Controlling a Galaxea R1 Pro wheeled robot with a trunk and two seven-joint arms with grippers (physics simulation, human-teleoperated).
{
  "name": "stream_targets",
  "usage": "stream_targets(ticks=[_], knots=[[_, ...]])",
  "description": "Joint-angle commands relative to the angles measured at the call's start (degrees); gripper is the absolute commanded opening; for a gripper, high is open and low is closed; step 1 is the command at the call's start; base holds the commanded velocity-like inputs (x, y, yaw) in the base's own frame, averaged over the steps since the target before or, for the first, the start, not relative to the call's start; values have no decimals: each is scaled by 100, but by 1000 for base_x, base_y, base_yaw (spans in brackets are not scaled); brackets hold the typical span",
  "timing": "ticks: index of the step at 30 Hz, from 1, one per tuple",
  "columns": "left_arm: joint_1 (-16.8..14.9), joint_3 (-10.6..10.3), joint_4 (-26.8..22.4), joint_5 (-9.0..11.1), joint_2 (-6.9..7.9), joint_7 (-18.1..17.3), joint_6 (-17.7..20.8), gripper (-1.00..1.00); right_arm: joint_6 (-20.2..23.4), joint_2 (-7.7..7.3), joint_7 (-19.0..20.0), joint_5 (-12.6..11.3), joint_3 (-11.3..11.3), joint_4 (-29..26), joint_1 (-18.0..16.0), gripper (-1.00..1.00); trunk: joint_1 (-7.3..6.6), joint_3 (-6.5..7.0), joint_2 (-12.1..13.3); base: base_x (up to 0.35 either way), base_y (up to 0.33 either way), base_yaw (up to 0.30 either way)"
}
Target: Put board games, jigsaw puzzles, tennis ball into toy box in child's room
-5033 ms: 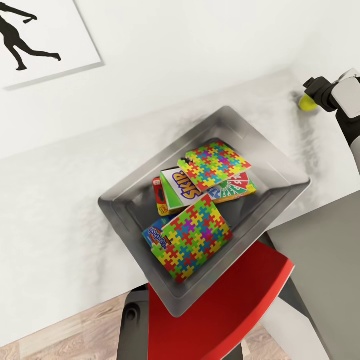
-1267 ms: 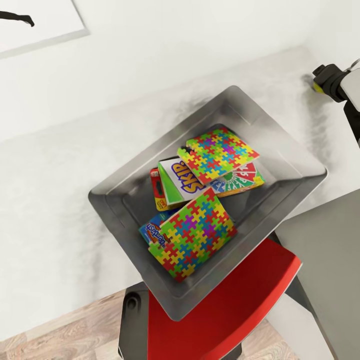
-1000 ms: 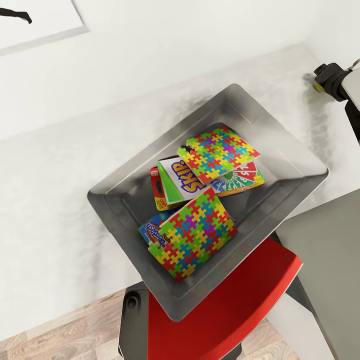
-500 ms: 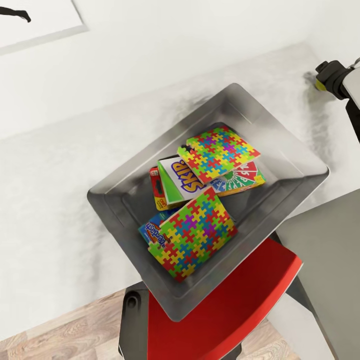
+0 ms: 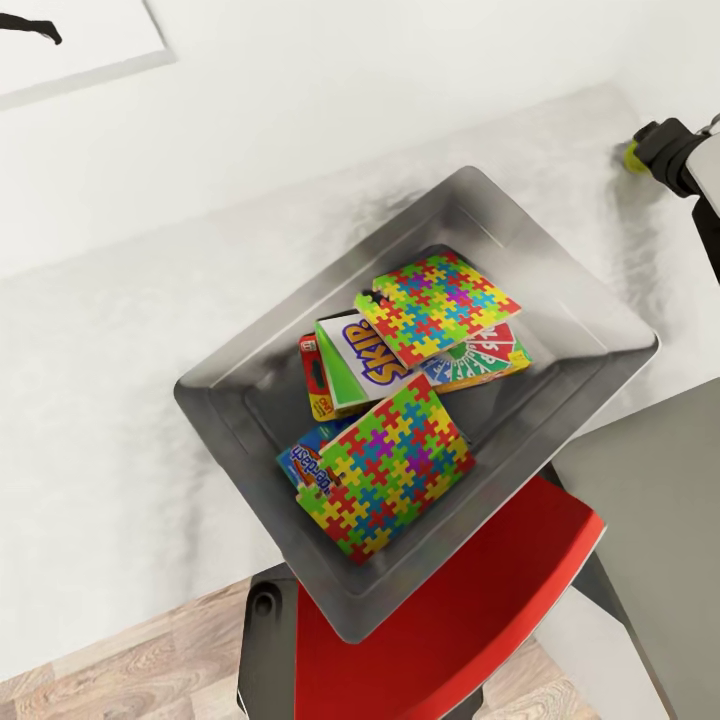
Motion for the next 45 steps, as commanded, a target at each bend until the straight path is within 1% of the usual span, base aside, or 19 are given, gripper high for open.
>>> stream_targets(ticks=[1,14,23,26,29,30,37,41,45], knots=[[-4,21,-20,-33,-4,-45,24,100,15,-11,-44,-40,45,-11,-4,-100,4,-6,-10,0,0,0],[-10,21,-20,-33,-7,-47,24,100,15,-52,-53,-41,37,-30,-11,-100,4,-6,-10,0,0,0],[-12,21,-22,-33,-2,-49,24,100,41,-59,-58,-41,36,-153,-4,-100,4,-6,-10,0,0,0],[-13,21,-23,-33,2,-47,24,100,77,-64,-51,-44,36,-296,5,-100,4,-6,-10,0,0,0],[-14,21,-23,-33,5,-46,24,100,173,-84,-56,-47,22,-571,32,-100,4,-6,-10,0,0,0],[-14,21,-23,-33,5,-46,24,100,173,-84,-56,-47,22,-571,32,-100,4,-6,-10,0,0,0],[-22,4,-22,-33,6,-51,24,100,780,-278,-58,-87,-6,-1172,67,-100,4,-6,-10,0,0,0],[-47,-125,-24,-26,2,-47,24,100,1105,-332,-52,-127,-14,-1338,77,-100,4,-6,-10,0,0,0],[-60,-231,-23,-20,0,-46,25,100,1522,-351,-41,-190,-21,-1486,80,-100,4,-6,-10,0,0,0]])
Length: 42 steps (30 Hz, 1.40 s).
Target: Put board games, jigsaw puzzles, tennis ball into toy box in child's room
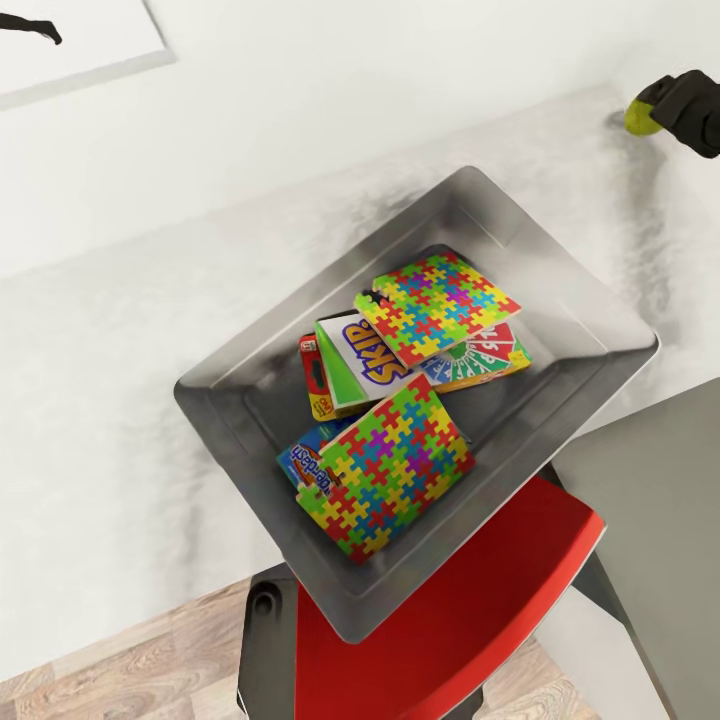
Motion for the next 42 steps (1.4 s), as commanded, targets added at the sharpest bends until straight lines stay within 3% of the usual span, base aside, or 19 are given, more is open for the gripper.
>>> stream_targets(ticks=[1,7,16,29,42], knots=[[-4,21,-21,-34,-5,-45,24,100,-5,-10,-67,-79,35,-9,-5,-100,4,-6,-10,0,0,0],[-16,-35,-25,-31,-2,-48,23,100,515,-19,-57,-335,30,-230,5,-100,4,-6,-10,0,0,0],[-32,-57,-25,-30,8,-60,29,100,701,-6,-41,-521,55,-305,30,-100,4,-6,-10,-100,0,0],[-35,-57,-26,-25,13,-47,31,100,730,32,-68,-535,95,-322,57,-100,4,-5,-10,-267,0,0],[-38,-60,-23,-19,15,-44,30,100,757,71,-87,-543,89,-326,2,-100,4,74,-10,-59,0,0]])
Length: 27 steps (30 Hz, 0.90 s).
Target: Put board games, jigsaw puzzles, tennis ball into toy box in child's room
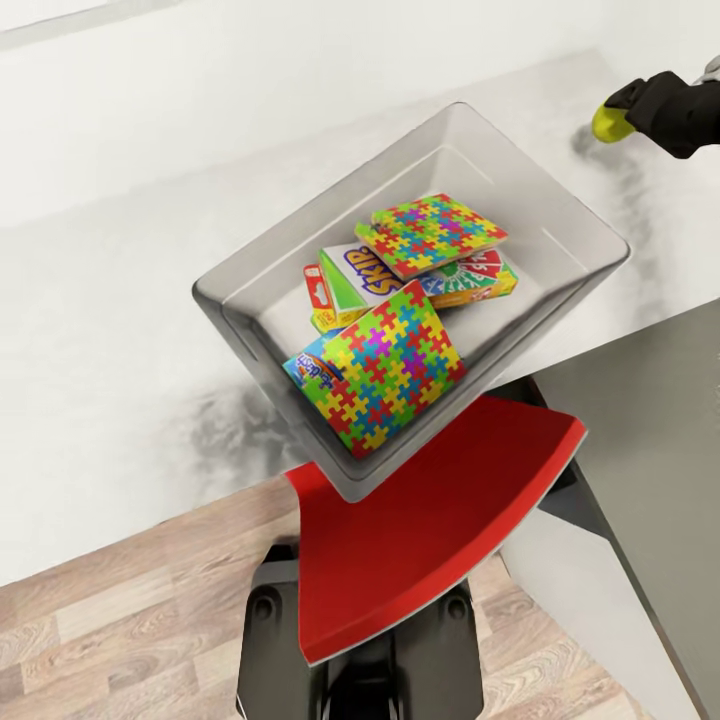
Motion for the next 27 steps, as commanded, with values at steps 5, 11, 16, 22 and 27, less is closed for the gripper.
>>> stream_targets(ticks=[5,11,16,22,27], knots=[[-23,21,-22,-34,-8,-46,21,100,95,-8,-69,-82,17,-10,-39,-100,4,38,-9,-9,0,0],[-38,24,-18,-29,-11,-40,18,100,345,-10,-80,-88,5,-119,-132,-100,4,93,-9,-3,0,0],[-47,22,-17,-28,-10,-38,18,100,450,-10,-193,-108,0,-245,-170,-100,4,139,-9,-1,0,0],[-96,11,-17,-29,-8,-43,22,100,500,-18,-326,-161,-2,-356,-182,-100,4,194,-9,-23,0,0],[-171,6,-19,-38,1,-42,31,100,516,-10,-373,-179,-3,-395,-180,-100,4,241,-9,-186,0,0]])
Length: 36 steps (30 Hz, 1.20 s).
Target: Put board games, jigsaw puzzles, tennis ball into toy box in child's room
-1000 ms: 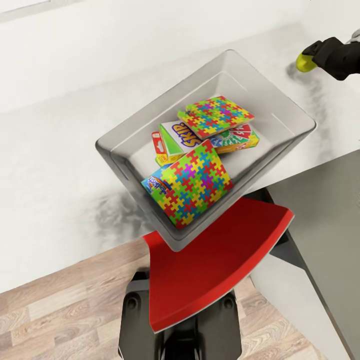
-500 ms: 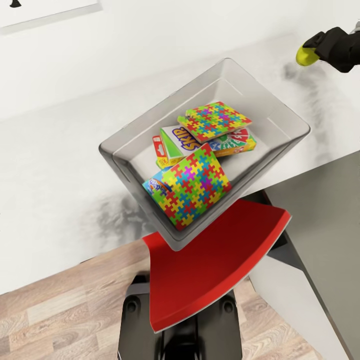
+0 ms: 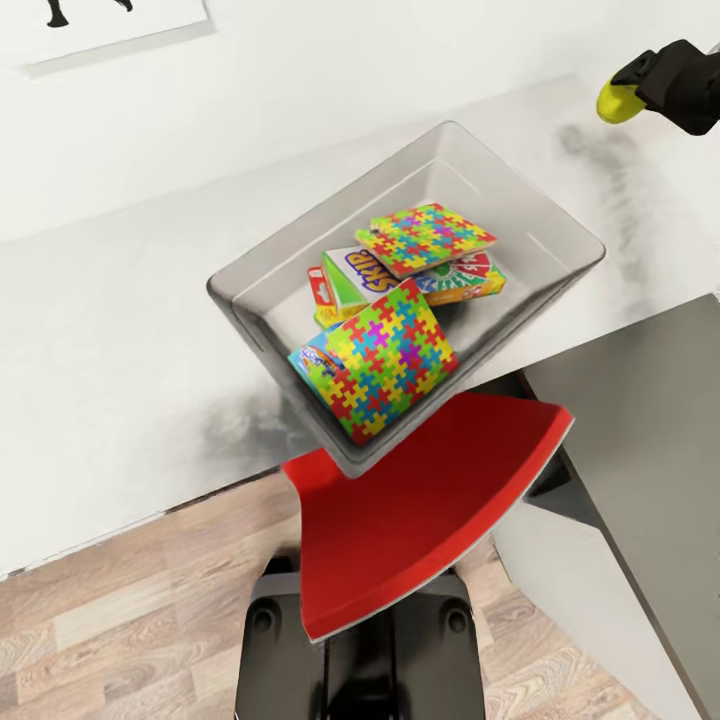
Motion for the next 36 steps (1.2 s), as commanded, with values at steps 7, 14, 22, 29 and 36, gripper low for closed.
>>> stream_targets(ticks=[7,14,22,29,36], knots=[[-44,17,-25,-40,22,-49,48,100,-5,5,-88,-86,32,-20,-6,-100,2,59,-10,-232,0,0],[-51,19,-26,-43,39,-49,52,100,11,19,-89,-95,34,-22,-3,-100,2,124,-10,-73,0,0],[-81,19,-27,-49,44,-49,58,100,331,31,-52,-446,36,-20,-13,-100,2,198,-10,-20,0,0],[-100,19,-27,-50,50,-49,62,100,601,23,-60,-971,44,-156,-15,-100,2,263,-10,-5,0,0],[-116,19,-27,-50,53,-49,62,100,891,19,-74,-1104,33,-370,0,-100,2,329,-10,-1,0,0]])
